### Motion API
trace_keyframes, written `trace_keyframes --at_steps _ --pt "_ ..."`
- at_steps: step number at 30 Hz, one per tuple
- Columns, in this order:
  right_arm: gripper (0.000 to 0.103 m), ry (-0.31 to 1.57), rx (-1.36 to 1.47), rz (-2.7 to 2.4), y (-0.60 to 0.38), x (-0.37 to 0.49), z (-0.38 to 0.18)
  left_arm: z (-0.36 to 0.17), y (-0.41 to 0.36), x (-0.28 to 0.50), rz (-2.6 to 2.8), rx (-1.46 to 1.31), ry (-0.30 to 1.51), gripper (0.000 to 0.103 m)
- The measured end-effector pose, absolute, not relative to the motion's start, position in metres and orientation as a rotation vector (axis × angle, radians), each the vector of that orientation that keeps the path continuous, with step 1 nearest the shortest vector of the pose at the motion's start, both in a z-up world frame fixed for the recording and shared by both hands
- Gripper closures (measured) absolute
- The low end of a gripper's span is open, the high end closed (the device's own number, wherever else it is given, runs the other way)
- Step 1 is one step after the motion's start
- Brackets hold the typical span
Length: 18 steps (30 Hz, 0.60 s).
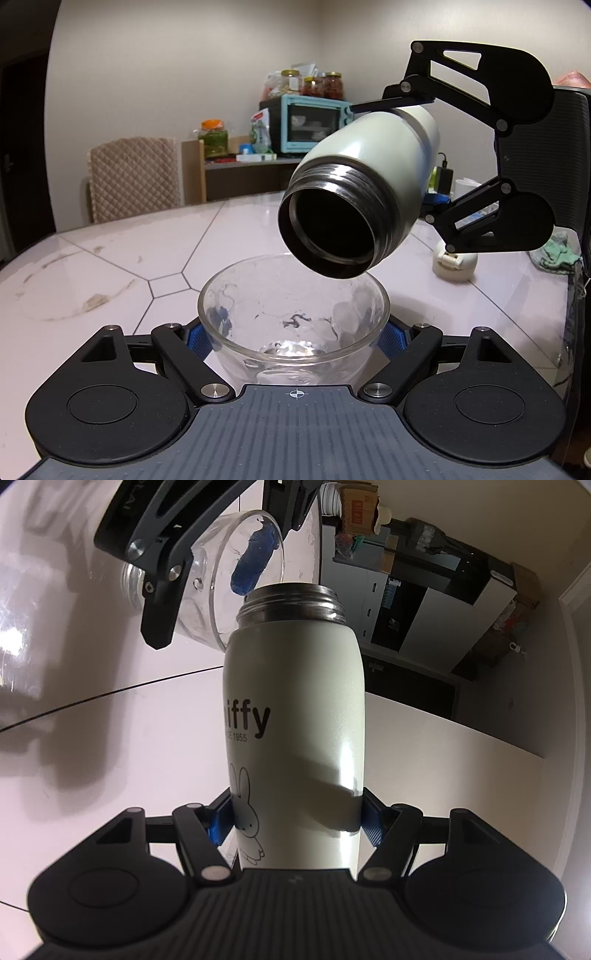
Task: Unscrew bottle cap and pour
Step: 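Raise the bottle mouth with the right gripper to stop the pour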
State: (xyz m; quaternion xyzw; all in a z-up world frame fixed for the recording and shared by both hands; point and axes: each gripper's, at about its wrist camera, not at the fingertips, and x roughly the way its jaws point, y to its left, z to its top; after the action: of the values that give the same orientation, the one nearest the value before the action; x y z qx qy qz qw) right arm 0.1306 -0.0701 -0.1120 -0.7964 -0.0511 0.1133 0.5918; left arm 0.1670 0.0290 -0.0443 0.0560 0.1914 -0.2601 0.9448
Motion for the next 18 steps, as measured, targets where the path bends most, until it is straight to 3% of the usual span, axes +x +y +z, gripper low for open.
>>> trace_keyframes --at_steps 18 --pt "0.033 -0.09 -1.755 0.276 -0.08 0.126 -0.107 -0.039 0.027 0.173 -0.508 0.115 0.4 0.015"
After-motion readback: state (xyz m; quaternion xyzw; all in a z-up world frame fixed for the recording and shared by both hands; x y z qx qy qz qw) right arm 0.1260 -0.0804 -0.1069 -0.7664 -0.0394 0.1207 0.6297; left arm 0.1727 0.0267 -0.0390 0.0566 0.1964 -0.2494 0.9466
